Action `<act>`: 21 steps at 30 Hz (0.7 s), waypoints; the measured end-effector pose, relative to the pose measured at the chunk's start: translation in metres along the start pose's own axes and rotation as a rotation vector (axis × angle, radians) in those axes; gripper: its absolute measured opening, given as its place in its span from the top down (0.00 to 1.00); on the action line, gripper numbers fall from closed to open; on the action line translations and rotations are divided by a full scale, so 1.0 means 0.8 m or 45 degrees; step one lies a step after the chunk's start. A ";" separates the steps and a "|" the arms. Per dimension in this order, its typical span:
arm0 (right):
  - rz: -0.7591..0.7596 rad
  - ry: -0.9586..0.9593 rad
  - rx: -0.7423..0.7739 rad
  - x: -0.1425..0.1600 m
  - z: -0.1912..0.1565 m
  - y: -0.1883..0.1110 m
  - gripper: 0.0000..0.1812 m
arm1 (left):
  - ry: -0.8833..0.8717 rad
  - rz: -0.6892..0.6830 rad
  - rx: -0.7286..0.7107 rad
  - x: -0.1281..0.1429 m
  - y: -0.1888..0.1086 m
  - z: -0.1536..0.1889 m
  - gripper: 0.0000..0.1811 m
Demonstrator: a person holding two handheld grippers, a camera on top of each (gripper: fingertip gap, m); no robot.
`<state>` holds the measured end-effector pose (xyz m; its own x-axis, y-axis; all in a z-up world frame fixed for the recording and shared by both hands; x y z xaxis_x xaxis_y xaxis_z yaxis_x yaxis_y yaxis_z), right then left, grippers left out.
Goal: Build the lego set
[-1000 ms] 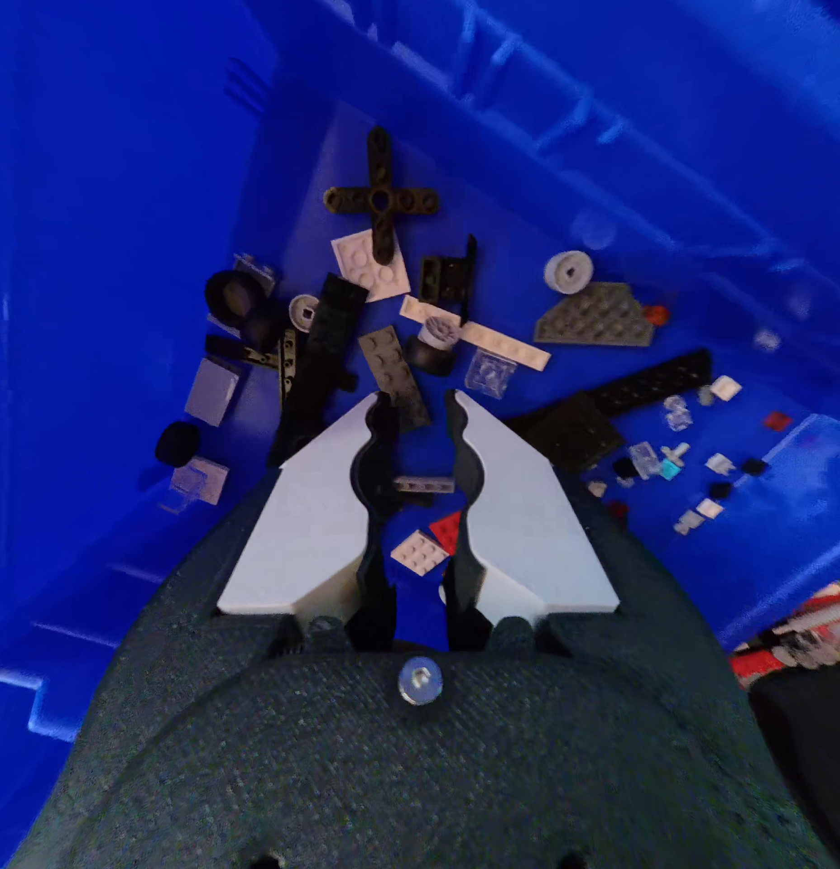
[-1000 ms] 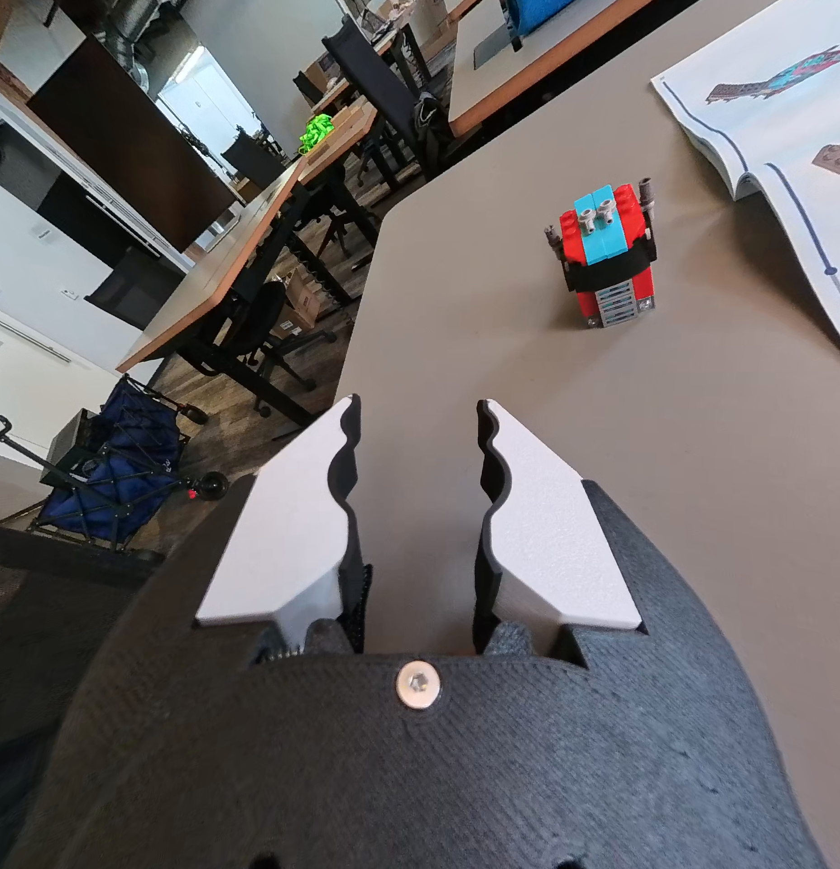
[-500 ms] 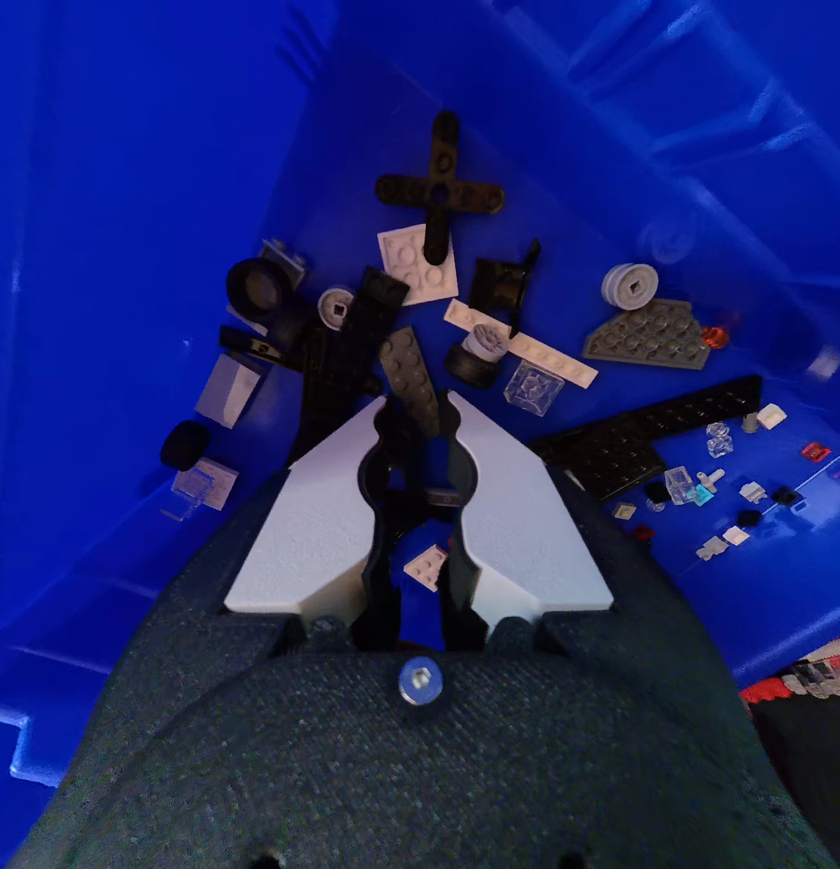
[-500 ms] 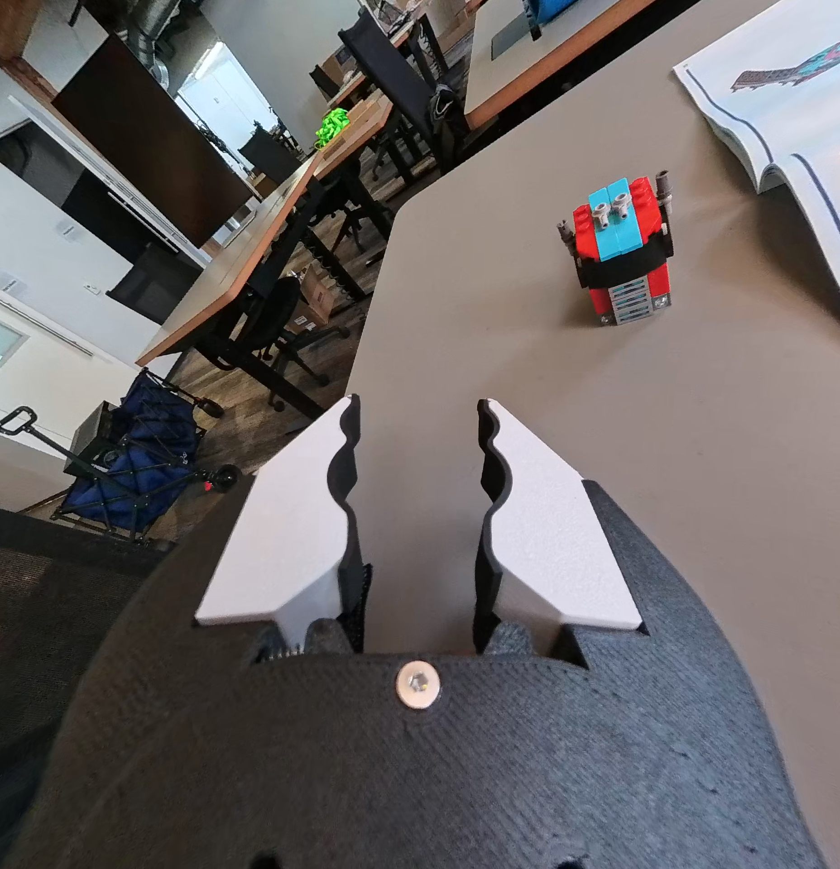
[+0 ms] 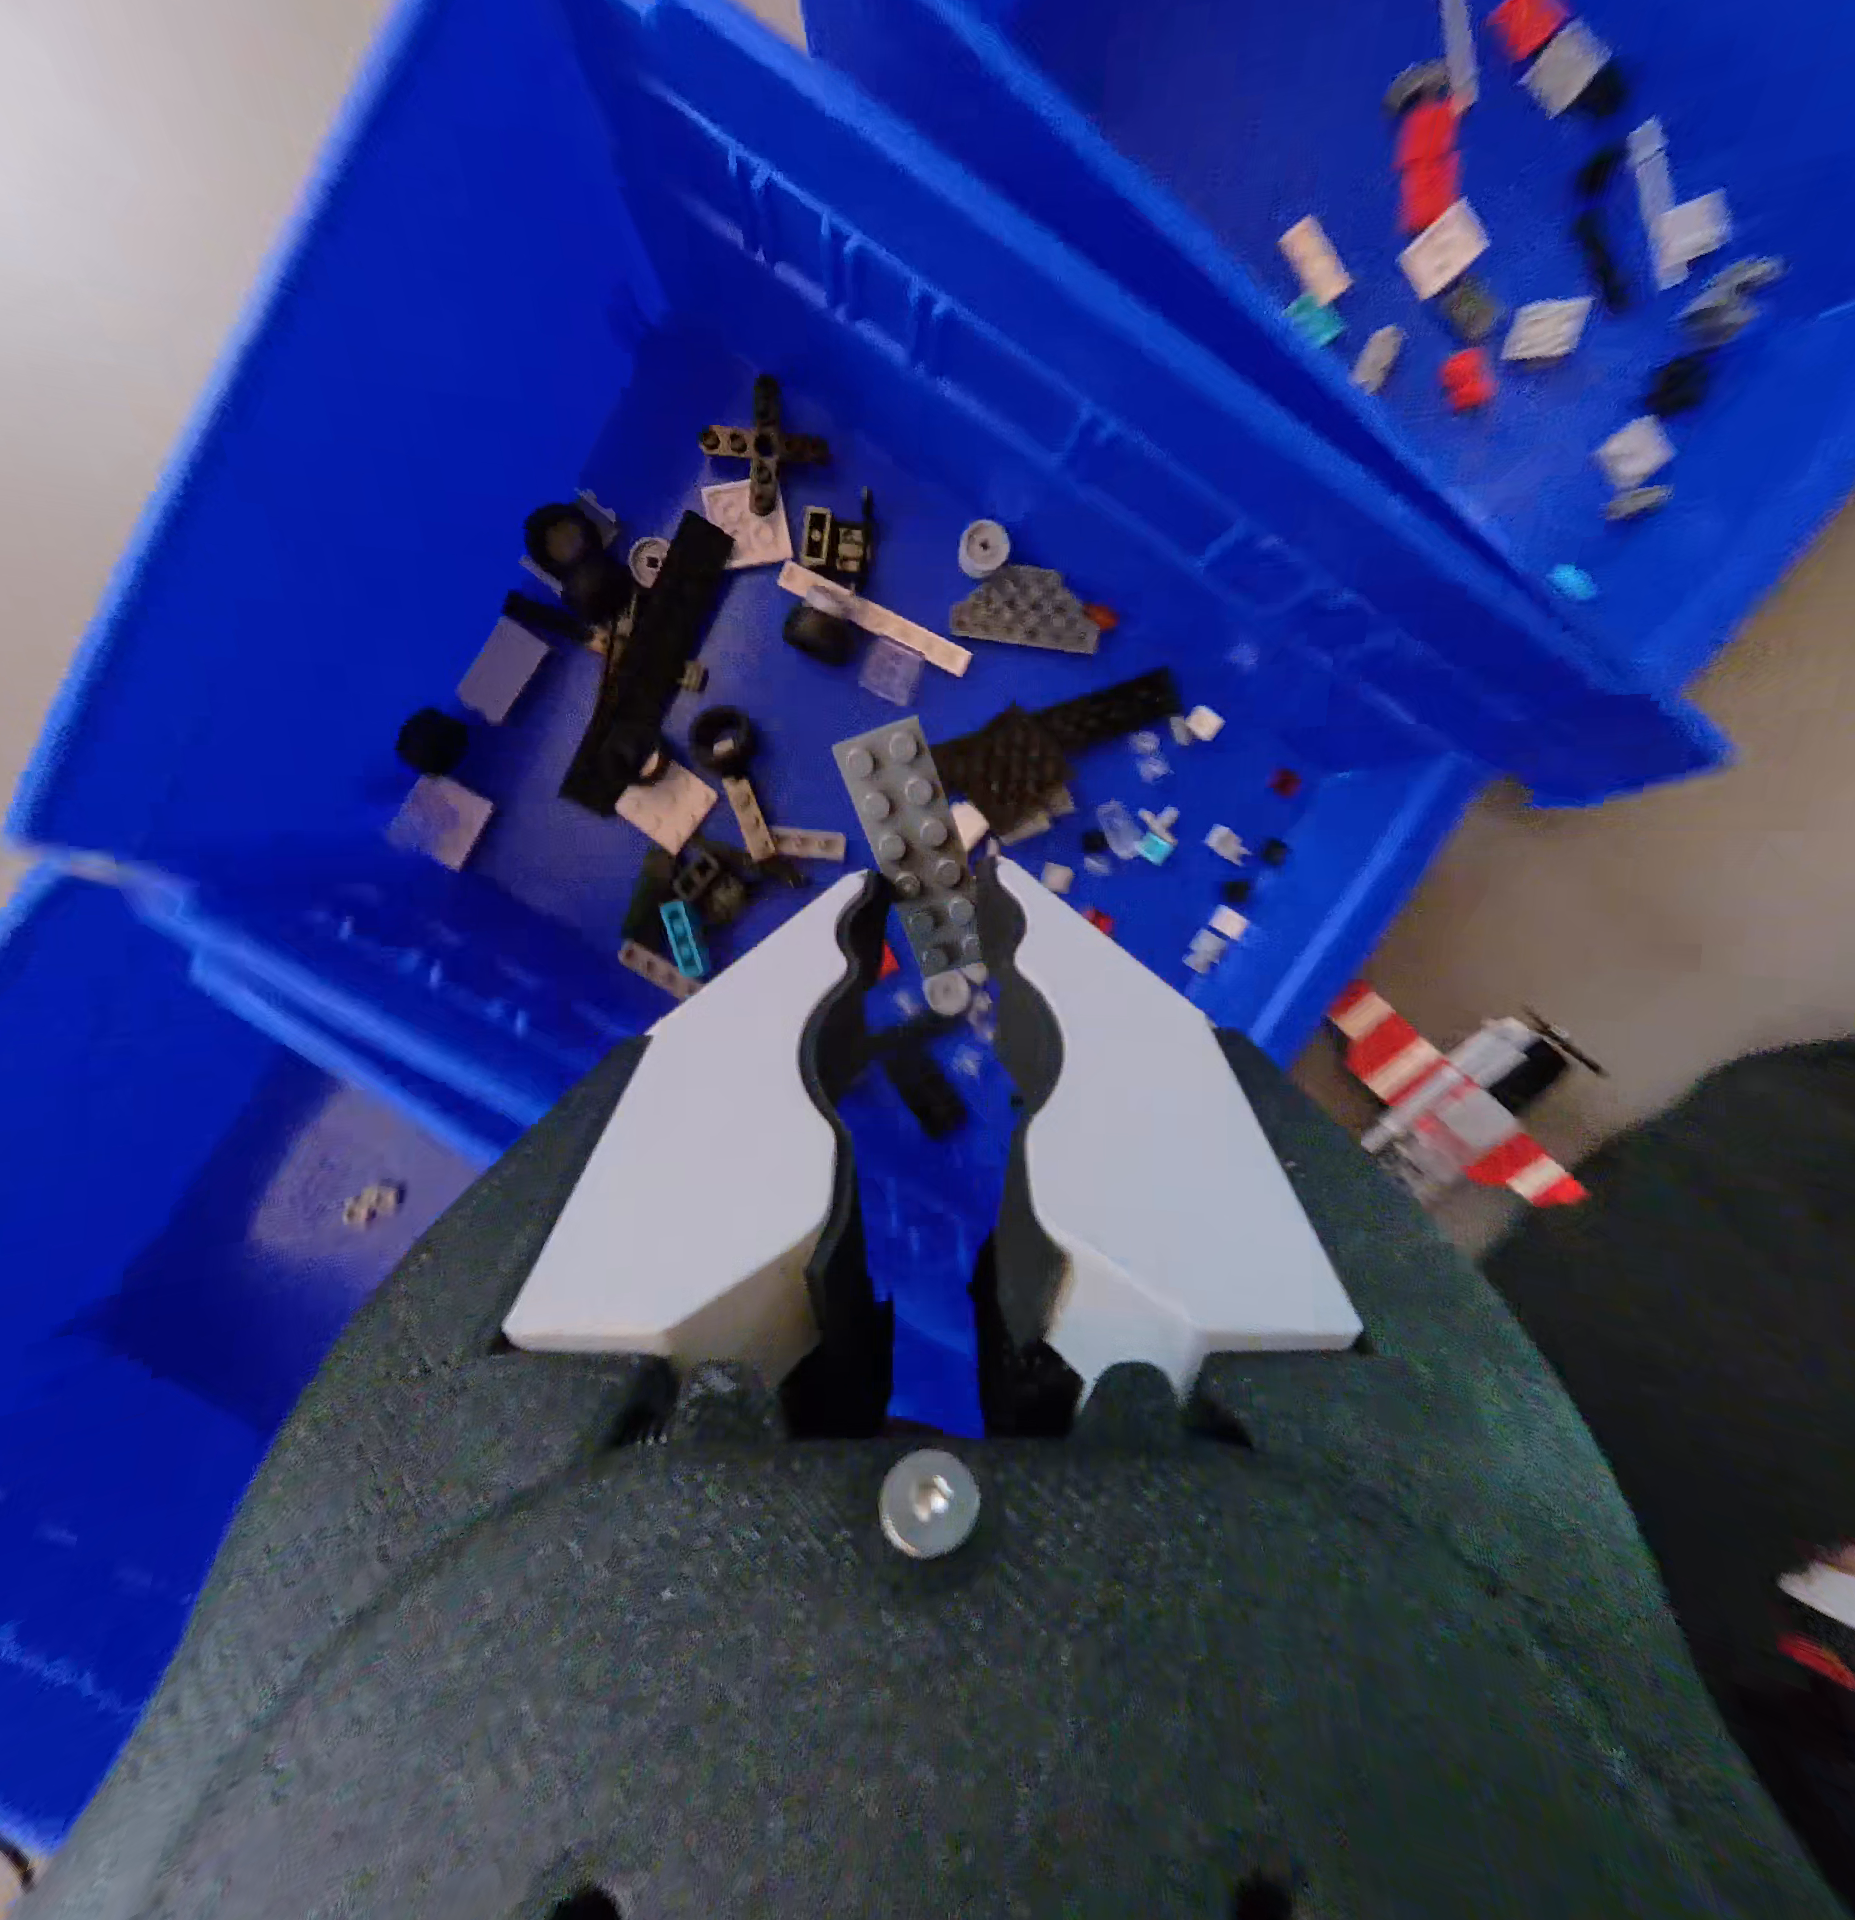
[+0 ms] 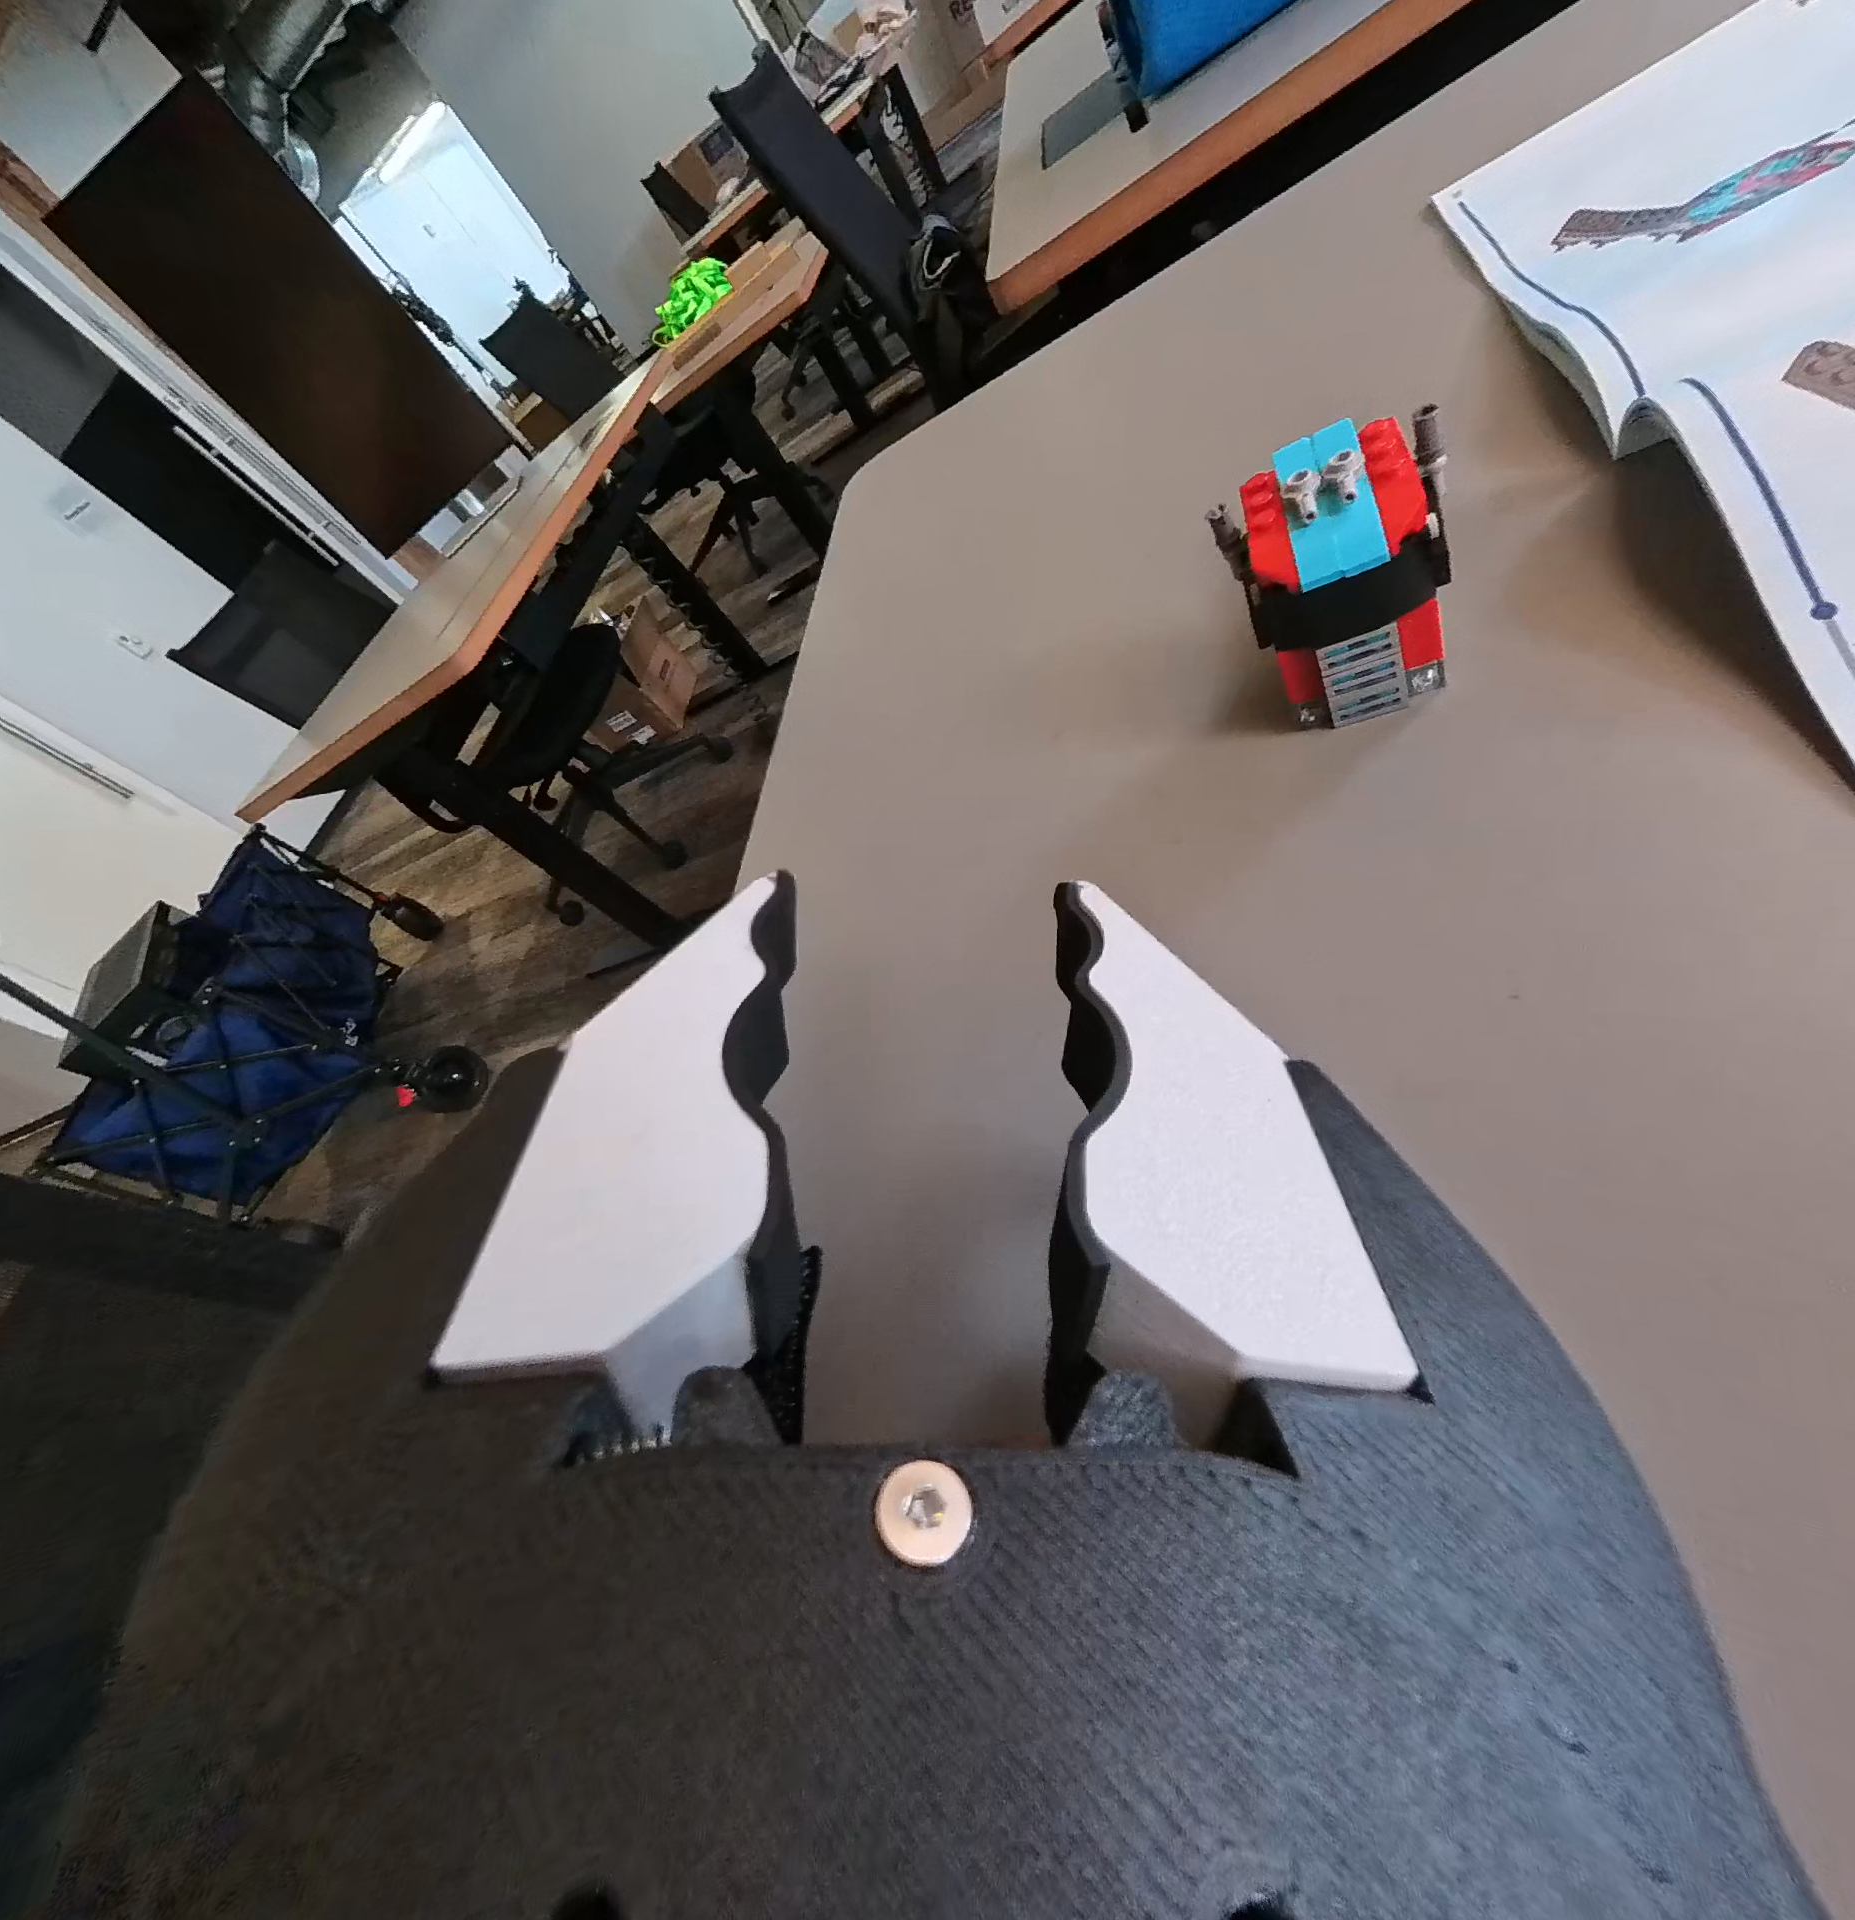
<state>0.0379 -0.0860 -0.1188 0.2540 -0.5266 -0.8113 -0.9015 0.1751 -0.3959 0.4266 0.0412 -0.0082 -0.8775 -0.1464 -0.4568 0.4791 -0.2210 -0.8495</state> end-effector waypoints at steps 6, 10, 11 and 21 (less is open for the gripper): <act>0.037 0.013 0.096 0.003 0.001 -0.008 0.72 | -0.089 0.353 -0.140 0.109 -0.169 0.060 0.90; 0.083 0.121 0.126 0.006 0.009 -0.024 0.72 | -0.255 0.526 -0.330 0.240 -0.265 0.077 0.90; 0.099 0.158 0.127 0.007 0.012 -0.030 0.72 | -0.311 0.563 -0.350 0.278 -0.278 0.080 0.90; 0.345 0.331 0.390 0.007 0.068 -0.102 0.72 | -0.613 0.695 -0.214 0.565 -0.217 0.082 0.90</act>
<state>0.1320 -0.0580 -0.1143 -0.1068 -0.6122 -0.7835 -0.7686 0.5507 -0.3255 -0.0513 -0.0499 -0.0501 -0.3902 -0.6078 -0.6916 0.7996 0.1487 -0.5818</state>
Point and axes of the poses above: each gripper's, where its closed fingertips meet, y out along the fingers, x out of its underside, z = x × y across the jaws, the point moved 7 cm from there along -y, back along the fingers, and after that the axes turned 14 degrees about x, right-handed, at the moved point
